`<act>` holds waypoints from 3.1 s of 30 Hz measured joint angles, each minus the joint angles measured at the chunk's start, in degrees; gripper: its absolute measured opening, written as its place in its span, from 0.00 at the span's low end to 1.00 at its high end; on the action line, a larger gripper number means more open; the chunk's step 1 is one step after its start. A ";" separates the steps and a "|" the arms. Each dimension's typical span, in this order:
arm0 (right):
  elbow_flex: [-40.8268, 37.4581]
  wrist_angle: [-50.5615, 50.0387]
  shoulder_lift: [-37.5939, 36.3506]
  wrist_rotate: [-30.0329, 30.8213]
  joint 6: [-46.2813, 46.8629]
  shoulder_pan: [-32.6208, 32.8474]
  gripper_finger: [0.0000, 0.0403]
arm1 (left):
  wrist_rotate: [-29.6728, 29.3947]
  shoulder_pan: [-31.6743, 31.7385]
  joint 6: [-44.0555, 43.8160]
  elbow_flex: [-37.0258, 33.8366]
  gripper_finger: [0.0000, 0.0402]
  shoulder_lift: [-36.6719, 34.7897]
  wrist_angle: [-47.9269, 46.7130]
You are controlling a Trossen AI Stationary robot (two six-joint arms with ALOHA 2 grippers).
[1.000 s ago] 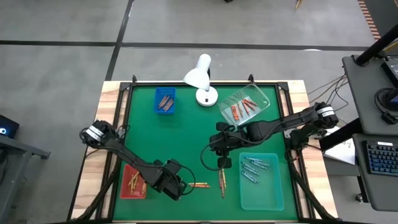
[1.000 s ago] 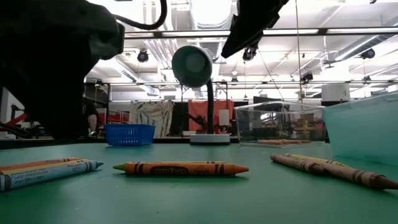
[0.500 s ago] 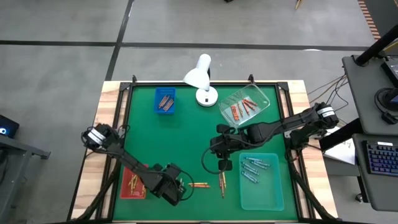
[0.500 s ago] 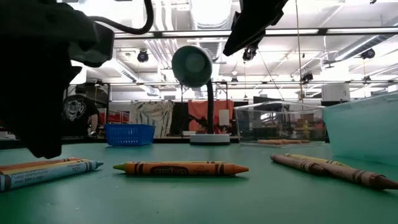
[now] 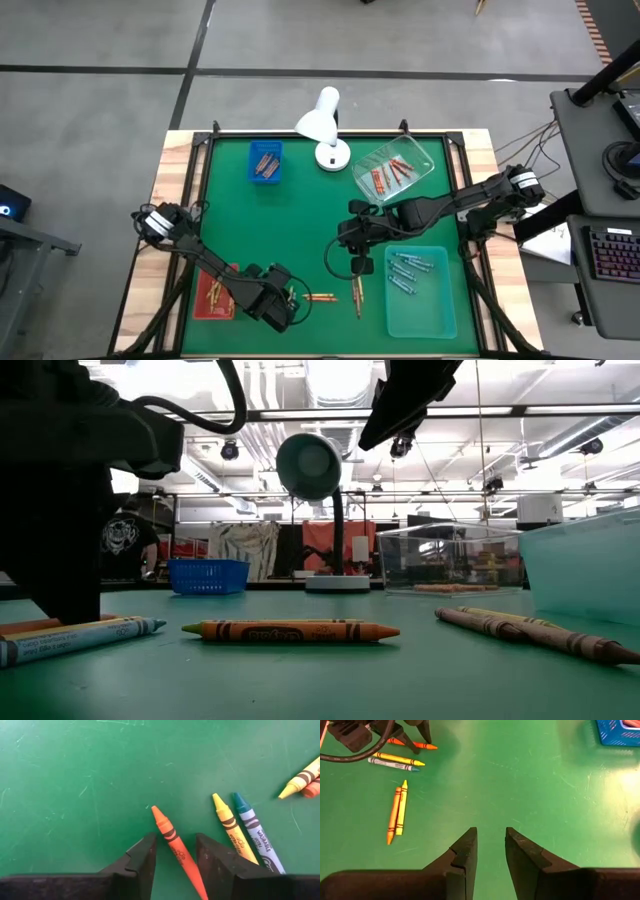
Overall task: Sort crayons
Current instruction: Put the orange crayon into the transparent bin
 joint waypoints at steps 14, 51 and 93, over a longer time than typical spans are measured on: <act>-0.32 0.02 0.00 0.00 0.00 0.00 0.21 | -2.40 -0.04 0.43 -0.18 0.01 -0.16 -0.17; -24.30 70.26 3.28 0.10 -11.16 7.80 0.22 | -22.86 1.26 99.65 -28.87 0.00 -27.23 93.01; -11.85 71.24 9.65 4.52 -18.59 4.77 0.04 | -19.41 2.71 108.74 -40.43 0.20 -27.75 117.80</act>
